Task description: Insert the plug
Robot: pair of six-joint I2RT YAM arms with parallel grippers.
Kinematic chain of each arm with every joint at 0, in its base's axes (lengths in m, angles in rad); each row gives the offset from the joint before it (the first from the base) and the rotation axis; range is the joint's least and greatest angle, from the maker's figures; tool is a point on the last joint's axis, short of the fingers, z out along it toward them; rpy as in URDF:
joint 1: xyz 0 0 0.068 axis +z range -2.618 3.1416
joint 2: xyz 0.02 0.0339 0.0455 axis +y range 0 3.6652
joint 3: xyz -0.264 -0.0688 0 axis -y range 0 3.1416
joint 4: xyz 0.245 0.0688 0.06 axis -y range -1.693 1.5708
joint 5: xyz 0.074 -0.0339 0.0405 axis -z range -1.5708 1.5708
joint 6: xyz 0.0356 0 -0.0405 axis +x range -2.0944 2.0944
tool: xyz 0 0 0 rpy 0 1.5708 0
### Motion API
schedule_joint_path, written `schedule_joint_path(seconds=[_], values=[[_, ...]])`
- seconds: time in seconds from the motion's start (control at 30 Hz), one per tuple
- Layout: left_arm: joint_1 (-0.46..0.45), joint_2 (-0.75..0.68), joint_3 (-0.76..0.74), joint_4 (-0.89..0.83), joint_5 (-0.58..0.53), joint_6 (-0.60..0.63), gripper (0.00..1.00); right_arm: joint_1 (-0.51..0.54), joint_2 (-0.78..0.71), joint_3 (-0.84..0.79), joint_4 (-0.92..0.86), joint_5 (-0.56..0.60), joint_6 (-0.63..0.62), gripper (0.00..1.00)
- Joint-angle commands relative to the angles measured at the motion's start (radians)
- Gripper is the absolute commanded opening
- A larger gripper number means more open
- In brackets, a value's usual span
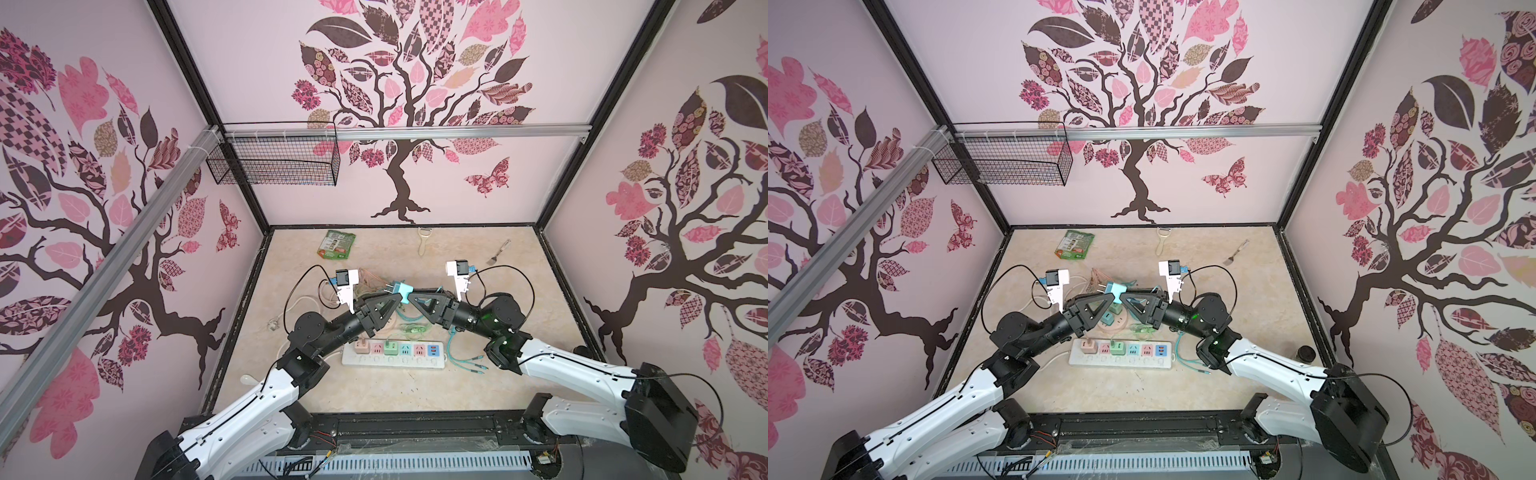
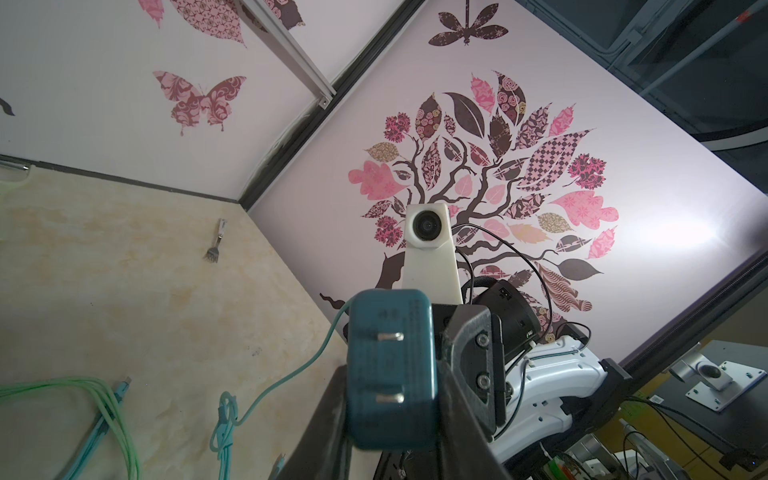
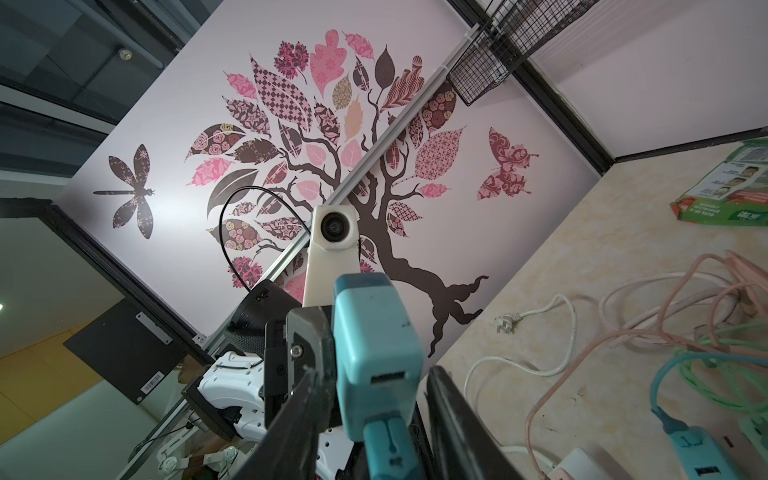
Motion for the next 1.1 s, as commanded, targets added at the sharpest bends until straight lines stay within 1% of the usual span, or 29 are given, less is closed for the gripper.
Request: schedule_joint_path(seconds=[0.0,0.3,0.63,0.7,0.87,0.97,1.07], values=[[-0.005,-0.002,-0.021,0.034,0.02,-0.004,0.0,0.003,0.021,0.064,0.054,-0.006,0.008,0.45],[-0.005,0.0,-0.03,0.046,0.033,-0.011,0.0,0.003,0.047,0.08,0.105,-0.032,0.026,0.42],[-0.007,0.003,-0.031,0.033,0.033,-0.008,0.0,0.003,0.04,0.085,0.115,-0.055,0.021,0.26],[-0.006,-0.001,-0.033,0.021,0.035,-0.004,0.06,0.003,0.027,0.084,0.085,-0.047,0.005,0.23],[-0.006,-0.032,-0.031,-0.041,0.019,0.022,0.14,0.003,-0.008,0.083,0.017,-0.032,-0.034,0.21],[-0.007,-0.062,-0.027,-0.093,0.0,0.04,0.26,0.003,-0.028,0.081,-0.017,-0.023,-0.056,0.21],[-0.007,-0.096,-0.027,-0.153,-0.012,0.054,0.43,0.003,-0.051,0.089,-0.076,-0.014,-0.09,0.21]])
